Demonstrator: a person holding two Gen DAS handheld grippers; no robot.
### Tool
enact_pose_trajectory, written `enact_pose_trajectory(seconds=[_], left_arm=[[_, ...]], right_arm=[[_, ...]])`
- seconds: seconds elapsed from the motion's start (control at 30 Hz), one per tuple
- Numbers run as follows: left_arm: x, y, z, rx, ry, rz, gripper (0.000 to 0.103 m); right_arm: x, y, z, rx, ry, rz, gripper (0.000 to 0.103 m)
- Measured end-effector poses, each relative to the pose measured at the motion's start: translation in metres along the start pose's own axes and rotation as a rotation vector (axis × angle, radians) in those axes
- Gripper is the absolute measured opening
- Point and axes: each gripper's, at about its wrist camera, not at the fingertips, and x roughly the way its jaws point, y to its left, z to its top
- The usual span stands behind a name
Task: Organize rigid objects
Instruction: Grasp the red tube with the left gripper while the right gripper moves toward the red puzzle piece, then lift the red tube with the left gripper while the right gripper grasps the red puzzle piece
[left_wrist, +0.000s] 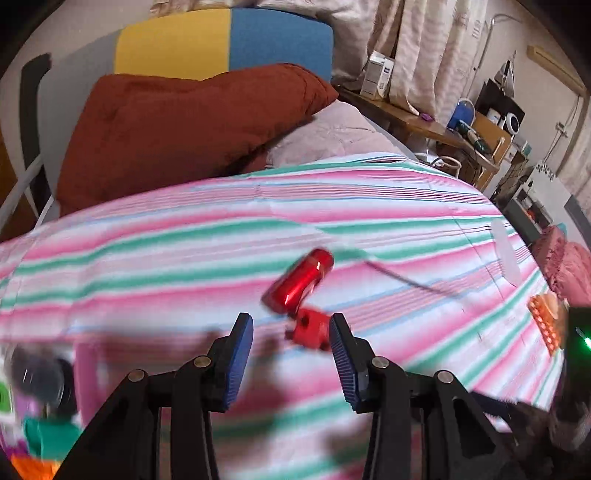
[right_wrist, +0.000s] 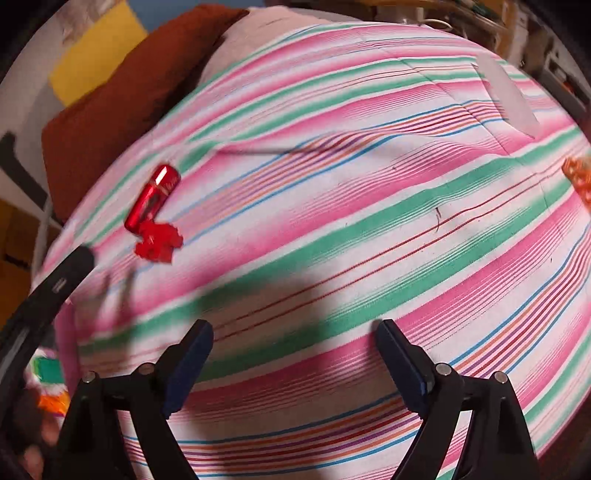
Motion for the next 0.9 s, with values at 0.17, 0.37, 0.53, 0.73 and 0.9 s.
enact_pose_trajectory(seconds=[0.17,0.37,0.53,0.73,0.9], left_arm=[[0.036,-0.015,0.019,0.063,0.025,0.027,0.043],[0.064,-0.013,0.019,0.083,0.055,0.026,0.041],[0.065,-0.005,0.009,0.101,0.034,0.025,0.024],[0.04,0.024,-0.017,0.024,0.0,0.066,0.024],[0.005,0.045,-0.058,-0.062,-0.047,0.106,0.024]], right_arm=[[0.0,-0.003,0.002,0.026,0.01,0.031,0.093],[-0.001,-0.003,0.001,0.031,0.014,0.033,0.094],[0.001,-0.005,0.002,0.025,0.012,0.027,0.095],[0.003,-0.003,0.004,0.032,0.007,0.037,0.095],[-0.007,-0.004,0.003,0.037,-0.044,0.04,0.095]])
